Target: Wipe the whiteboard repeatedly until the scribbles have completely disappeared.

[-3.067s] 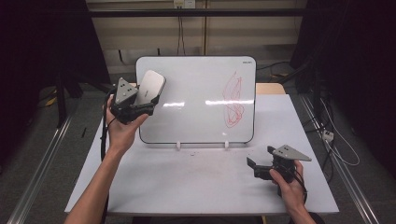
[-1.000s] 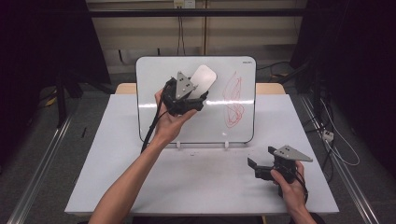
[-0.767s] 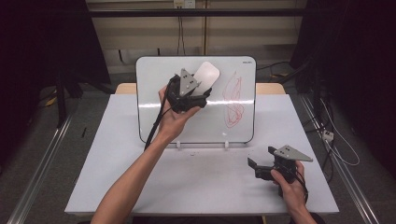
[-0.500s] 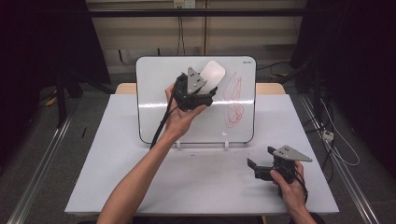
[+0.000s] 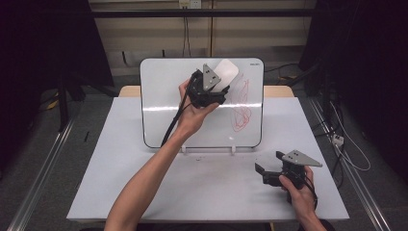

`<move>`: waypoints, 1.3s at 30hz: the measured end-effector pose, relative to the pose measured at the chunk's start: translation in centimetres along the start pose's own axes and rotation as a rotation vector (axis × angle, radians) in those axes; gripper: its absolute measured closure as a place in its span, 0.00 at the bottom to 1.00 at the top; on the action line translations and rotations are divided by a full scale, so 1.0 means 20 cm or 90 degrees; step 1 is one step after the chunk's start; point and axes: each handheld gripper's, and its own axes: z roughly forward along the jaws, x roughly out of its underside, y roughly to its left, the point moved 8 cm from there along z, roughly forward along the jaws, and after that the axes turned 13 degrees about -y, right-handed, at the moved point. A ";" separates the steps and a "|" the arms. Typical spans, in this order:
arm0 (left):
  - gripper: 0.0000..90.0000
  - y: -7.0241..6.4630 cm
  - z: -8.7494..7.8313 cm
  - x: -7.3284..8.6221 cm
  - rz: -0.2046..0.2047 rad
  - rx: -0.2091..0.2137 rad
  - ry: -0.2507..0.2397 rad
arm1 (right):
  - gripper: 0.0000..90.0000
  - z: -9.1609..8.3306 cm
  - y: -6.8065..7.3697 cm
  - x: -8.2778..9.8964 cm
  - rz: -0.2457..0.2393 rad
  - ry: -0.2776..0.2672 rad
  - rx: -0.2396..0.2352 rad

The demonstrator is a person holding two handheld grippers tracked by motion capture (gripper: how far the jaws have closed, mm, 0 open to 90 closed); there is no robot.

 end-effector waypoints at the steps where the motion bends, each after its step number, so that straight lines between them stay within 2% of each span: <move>1: 0.35 0.00 0.01 0.00 0.000 -0.002 0.000 | 0.06 0.00 0.00 0.00 0.000 0.000 0.000; 14: 0.35 -0.07 0.13 0.02 0.030 0.011 0.018 | 0.06 0.00 0.00 0.00 -0.001 0.001 -0.002; 20: 0.35 -0.09 0.16 0.01 0.043 0.002 0.020 | 0.06 0.00 0.00 0.00 -0.001 0.001 -0.003; 26: 0.35 -0.10 0.19 0.02 0.067 -0.008 0.020 | 0.06 0.00 0.00 0.00 0.000 0.001 -0.005; 32: 0.35 -0.11 0.21 0.03 0.076 -0.012 0.017 | 0.06 0.00 0.00 0.01 0.001 0.002 -0.005; 39: 0.35 -0.12 0.23 0.04 0.109 -0.031 0.024 | 0.06 0.00 0.00 0.00 0.002 0.001 -0.005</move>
